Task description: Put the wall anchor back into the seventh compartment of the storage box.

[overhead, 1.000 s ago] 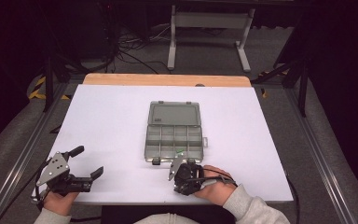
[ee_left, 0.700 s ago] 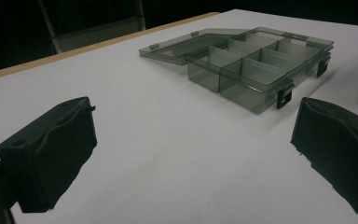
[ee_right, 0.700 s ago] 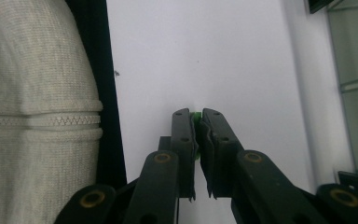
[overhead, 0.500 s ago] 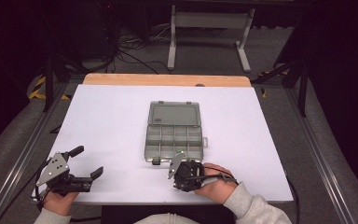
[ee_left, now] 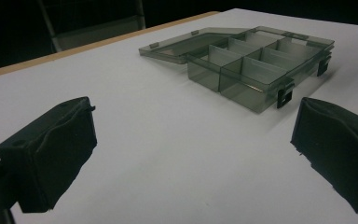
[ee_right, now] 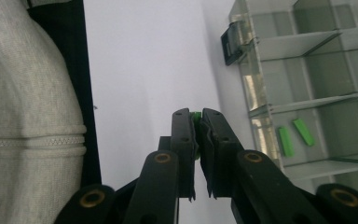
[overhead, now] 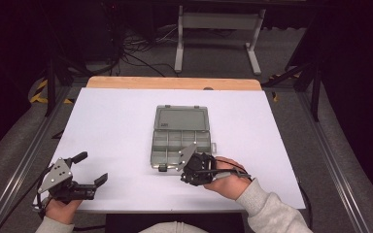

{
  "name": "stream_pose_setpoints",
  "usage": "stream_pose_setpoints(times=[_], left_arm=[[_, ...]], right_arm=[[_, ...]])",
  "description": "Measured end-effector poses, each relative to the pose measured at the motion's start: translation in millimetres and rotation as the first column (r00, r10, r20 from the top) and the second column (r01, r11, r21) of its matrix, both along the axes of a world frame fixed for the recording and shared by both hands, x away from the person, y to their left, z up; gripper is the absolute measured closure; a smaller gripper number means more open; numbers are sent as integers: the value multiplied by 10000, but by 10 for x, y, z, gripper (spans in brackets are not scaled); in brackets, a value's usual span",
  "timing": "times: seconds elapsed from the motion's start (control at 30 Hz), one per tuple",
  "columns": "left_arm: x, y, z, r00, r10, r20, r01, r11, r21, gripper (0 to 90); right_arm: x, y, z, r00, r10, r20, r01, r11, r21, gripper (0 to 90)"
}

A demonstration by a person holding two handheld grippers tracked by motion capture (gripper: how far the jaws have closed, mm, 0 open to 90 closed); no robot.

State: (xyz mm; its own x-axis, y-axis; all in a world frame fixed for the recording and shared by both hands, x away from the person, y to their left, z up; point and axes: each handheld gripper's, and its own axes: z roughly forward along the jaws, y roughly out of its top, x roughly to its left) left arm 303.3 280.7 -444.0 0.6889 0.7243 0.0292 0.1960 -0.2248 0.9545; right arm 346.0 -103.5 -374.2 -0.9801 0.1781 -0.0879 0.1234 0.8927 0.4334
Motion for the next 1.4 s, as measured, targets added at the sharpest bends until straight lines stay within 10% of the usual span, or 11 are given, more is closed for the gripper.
stream_pose_setpoints(times=[1.4], left_arm=[[2,3,-6,10000,14,-41,-14,10000,-13,4]], right_arm=[[641,-129,247,9880,-1480,447,1458,9881,492,833]])
